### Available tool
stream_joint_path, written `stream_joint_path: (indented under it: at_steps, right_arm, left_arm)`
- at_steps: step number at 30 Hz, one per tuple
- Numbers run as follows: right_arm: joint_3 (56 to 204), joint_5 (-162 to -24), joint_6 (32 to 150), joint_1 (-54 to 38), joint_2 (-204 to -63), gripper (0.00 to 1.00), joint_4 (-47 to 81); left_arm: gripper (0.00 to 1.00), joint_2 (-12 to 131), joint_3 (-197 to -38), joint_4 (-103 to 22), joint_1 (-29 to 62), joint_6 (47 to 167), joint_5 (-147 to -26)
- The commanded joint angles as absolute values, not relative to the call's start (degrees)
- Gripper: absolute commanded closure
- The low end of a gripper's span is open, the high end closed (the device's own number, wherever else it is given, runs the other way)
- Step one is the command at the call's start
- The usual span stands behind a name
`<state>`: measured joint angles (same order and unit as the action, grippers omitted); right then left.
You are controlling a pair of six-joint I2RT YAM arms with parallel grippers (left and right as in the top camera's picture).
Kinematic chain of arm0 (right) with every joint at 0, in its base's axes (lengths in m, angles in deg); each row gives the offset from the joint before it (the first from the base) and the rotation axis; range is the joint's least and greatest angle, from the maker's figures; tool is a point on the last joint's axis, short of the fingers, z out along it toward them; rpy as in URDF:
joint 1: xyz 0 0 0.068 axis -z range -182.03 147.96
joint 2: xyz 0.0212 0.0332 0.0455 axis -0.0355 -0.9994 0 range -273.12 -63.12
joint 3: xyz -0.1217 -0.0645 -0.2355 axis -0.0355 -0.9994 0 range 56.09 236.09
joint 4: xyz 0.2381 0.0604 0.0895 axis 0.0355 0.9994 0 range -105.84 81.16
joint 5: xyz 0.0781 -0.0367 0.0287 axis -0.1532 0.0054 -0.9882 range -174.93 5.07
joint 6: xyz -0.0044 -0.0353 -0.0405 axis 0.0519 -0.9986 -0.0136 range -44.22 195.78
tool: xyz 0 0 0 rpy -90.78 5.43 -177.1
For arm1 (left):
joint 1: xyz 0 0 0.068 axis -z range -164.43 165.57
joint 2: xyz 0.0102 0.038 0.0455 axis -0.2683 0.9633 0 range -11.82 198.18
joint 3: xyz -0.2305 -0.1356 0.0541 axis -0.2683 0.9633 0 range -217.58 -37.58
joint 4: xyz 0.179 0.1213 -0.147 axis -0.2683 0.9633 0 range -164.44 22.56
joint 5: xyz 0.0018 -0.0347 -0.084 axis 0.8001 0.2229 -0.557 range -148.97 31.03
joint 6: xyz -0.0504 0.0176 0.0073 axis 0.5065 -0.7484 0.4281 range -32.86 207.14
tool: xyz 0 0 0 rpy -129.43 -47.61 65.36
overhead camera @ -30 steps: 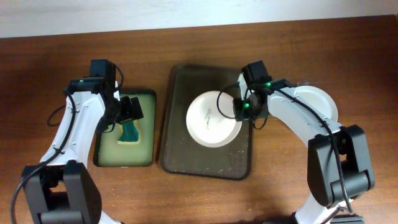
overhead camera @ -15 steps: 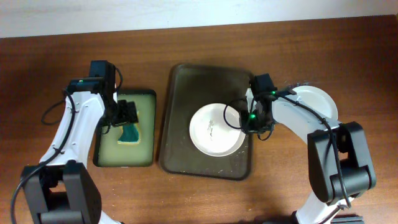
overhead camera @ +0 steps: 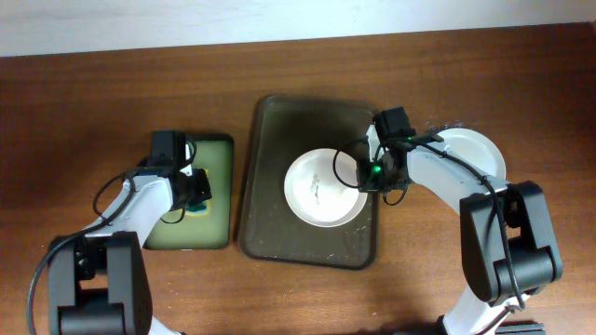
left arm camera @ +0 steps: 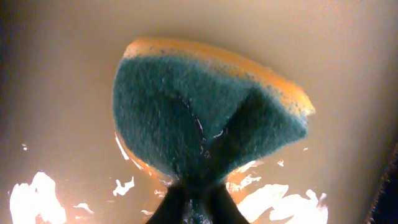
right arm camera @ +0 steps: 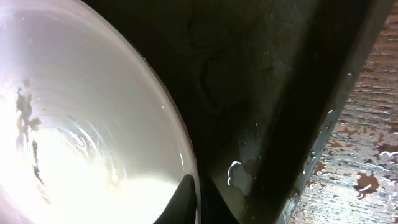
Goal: Clean dirty plates on tray and stack at the side
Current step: 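Pick up the sponge with the left gripper and scrub the pinkish plate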
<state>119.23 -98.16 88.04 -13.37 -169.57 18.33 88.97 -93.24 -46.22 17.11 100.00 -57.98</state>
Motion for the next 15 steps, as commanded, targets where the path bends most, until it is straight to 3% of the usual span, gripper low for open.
stream_joint_path:
  at_steps: [1,3,7,15]
  right_arm:
    - [118.9,-97.8,88.3,-13.3,-170.3,0.96,18.8]
    - [118.9,-97.8,88.3,-13.3,-170.3,0.96,18.8]
    - [118.9,-97.8,88.3,-13.3,-170.3,0.95,18.8]
    - [118.9,-97.8,88.3,-13.3,-170.3,0.95,18.8]
  left_arm:
    - [1.00,95.5,-92.6,-41.7,17.3,99.2,-60.2]
    - [1.00,95.0,-97.0,-36.4,17.4,99.0,-60.1]
    - [1.00,94.1,-120.4,-15.1,22.7,96.4,-59.5]
    - [1.00,95.6,-125.5,-13.8,26.3,99.2,-57.6]
